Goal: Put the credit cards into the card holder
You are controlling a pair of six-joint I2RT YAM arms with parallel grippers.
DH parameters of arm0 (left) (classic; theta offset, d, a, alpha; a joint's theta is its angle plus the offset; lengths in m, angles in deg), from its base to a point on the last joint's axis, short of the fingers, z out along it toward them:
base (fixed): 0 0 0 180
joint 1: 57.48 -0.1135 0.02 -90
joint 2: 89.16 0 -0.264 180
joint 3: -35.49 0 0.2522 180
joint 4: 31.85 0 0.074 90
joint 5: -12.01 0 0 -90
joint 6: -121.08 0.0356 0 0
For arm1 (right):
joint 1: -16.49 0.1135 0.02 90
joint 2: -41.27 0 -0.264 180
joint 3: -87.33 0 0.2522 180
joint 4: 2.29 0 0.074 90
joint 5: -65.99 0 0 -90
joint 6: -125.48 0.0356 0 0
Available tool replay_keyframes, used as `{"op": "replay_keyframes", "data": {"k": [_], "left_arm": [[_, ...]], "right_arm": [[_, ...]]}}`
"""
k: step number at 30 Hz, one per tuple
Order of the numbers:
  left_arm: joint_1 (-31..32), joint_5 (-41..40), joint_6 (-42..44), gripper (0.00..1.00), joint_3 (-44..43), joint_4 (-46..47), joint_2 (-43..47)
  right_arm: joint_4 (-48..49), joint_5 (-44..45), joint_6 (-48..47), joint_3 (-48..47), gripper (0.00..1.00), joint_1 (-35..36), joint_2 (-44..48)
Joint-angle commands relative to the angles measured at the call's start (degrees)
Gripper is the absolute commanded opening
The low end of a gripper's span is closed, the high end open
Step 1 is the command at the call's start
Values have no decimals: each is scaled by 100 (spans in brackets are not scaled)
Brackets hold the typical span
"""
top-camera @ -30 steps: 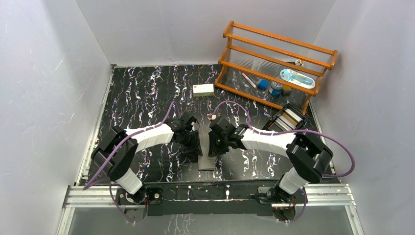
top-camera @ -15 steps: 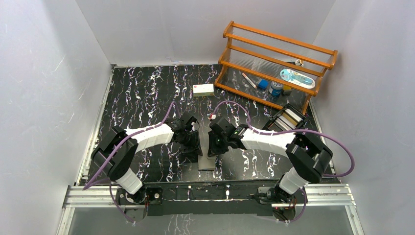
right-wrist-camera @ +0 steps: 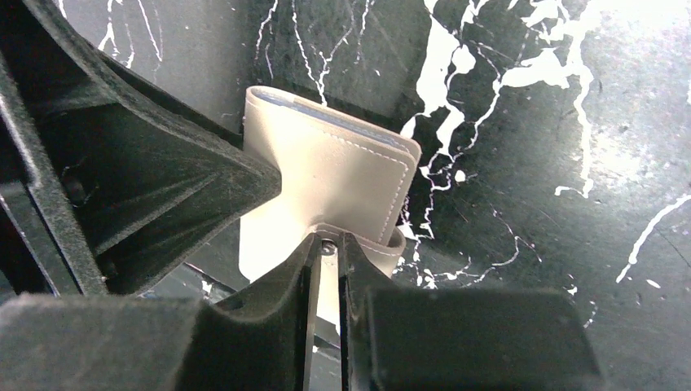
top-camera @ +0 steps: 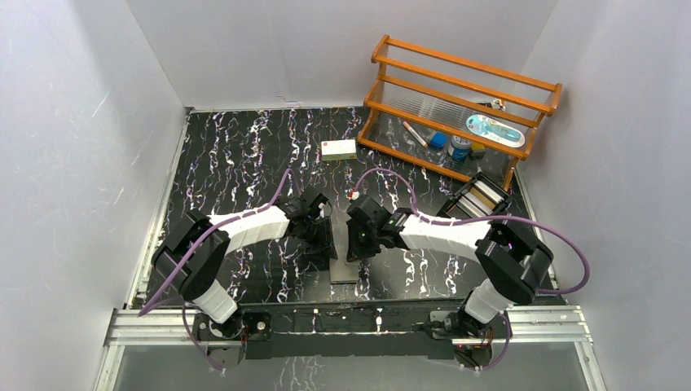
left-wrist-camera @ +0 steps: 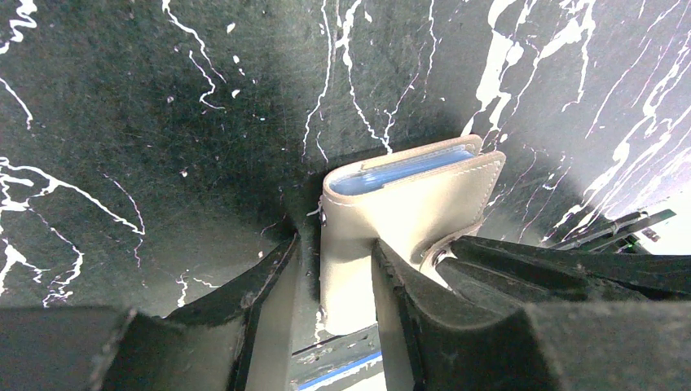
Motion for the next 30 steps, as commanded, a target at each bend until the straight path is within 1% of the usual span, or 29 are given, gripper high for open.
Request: {"op": "replay_keyframes", "data": {"k": [1, 14, 30], "left_arm": [[11, -260, 28, 35, 165, -33, -121], [14, -226, 18, 35, 170, -15, -123], [14, -207, 19, 35, 173, -5, -102]], "right_arm": [[-347, 295, -98, -334, 22, 37, 221], [-34, 33, 37, -44, 22, 37, 230], [94, -14, 79, 45, 21, 37, 164]]}}
